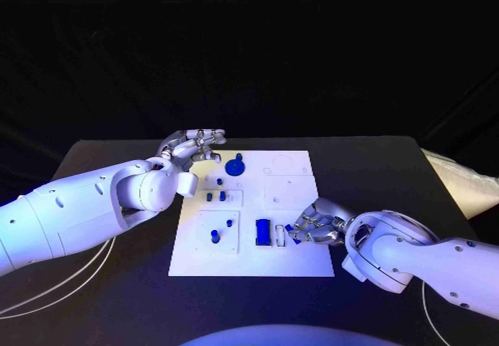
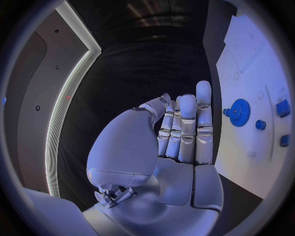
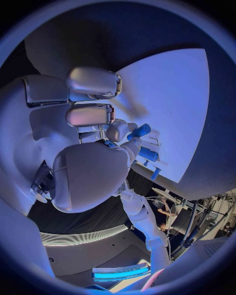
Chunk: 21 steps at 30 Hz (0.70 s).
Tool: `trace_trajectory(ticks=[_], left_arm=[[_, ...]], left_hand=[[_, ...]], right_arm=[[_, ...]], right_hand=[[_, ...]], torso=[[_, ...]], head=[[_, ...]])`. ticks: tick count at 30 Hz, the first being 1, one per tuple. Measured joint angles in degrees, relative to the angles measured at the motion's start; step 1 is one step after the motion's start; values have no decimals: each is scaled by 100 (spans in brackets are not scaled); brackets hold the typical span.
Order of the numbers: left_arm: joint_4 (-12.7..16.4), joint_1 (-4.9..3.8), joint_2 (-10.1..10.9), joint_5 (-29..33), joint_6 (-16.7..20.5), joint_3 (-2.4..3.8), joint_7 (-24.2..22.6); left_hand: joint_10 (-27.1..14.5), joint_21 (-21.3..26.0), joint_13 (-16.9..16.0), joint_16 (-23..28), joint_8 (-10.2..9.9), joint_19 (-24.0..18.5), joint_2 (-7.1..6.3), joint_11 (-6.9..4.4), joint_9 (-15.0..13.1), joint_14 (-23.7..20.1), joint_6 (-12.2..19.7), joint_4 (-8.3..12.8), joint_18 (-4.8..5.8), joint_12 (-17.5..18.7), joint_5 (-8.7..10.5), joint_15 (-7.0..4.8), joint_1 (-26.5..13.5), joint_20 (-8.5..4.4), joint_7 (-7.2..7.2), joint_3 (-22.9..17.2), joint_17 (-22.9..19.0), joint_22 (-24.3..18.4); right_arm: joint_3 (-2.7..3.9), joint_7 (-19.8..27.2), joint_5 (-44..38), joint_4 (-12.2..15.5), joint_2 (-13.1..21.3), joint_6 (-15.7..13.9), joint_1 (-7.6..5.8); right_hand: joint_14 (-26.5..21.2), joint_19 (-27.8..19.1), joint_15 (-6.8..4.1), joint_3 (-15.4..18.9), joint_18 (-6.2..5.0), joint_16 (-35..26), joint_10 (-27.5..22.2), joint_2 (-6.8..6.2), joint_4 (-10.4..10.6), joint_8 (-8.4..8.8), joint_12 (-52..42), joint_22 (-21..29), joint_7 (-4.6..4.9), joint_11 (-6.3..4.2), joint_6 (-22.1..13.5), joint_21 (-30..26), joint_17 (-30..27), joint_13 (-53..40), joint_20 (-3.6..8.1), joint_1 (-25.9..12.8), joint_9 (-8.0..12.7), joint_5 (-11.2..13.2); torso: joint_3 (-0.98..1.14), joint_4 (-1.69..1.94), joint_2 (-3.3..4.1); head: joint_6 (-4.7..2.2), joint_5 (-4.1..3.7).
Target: Assemble the parts on the task board
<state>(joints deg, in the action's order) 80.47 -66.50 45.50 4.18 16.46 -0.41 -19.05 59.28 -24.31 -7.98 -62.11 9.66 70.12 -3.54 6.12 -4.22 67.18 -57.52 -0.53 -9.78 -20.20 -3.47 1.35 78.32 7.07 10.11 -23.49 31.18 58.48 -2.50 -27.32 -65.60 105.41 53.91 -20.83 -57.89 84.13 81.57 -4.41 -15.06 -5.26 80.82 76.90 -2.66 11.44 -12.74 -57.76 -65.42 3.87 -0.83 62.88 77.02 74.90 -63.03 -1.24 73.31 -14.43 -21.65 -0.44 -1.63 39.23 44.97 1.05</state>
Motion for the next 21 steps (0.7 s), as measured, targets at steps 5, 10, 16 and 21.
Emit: trace_trajectory(ticks=[5,10,16,21], left_arm=[[0,0,-3,0,0,0,2],[-1,0,-26,0,-1,0,10],[-1,0,-38,0,-3,1,20],[-1,0,-38,0,-3,1,27]], left_hand=[[0,0,0,0,0,0,0,0,0,0,0,0,0,0,0,0,0,0,0,0,0,0],[0,0,0,0,0,0,0,0,0,0,0,0,0,0,0,0,0,0,0,0,0,0],[-21,0,-9,0,-1,0,0,-21,0,0,21,0,0,-25,0,0,0,0,21,0,0,1],[-21,0,-8,0,-1,0,0,-21,0,0,21,0,0,-25,0,0,0,0,21,0,0,-4]], right_arm=[[0,50,128,-50,-99,3,0],[0,50,134,-101,-191,19,0],[0,-15,4,-144,-280,40,0],[0,-80,-114,-163,-320,73,0]], right_hand=[[0,0,0,-20,-1,34,71,-17,28,-1,-147,-67,-16,-7,55,44,5,-120,0,-192,-84,-166],[0,0,0,35,0,57,107,-21,83,-33,-183,-77,-44,-12,86,44,4,-179,0,-274,-209,-199],[-21,0,-21,58,0,56,128,-15,107,-37,-208,-77,-50,-33,94,43,4,-203,0,-343,-250,-201],[-21,20,-21,84,-1,56,129,-29,133,-83,-208,-77,-52,-33,114,43,3,-210,20,-390,-275,-201]], torso=[[1,-3,1],[2,-3,1],[3,-1,3],[7,-3,3]], head=[[-2,8],[2,7],[10,13],[20,15]])
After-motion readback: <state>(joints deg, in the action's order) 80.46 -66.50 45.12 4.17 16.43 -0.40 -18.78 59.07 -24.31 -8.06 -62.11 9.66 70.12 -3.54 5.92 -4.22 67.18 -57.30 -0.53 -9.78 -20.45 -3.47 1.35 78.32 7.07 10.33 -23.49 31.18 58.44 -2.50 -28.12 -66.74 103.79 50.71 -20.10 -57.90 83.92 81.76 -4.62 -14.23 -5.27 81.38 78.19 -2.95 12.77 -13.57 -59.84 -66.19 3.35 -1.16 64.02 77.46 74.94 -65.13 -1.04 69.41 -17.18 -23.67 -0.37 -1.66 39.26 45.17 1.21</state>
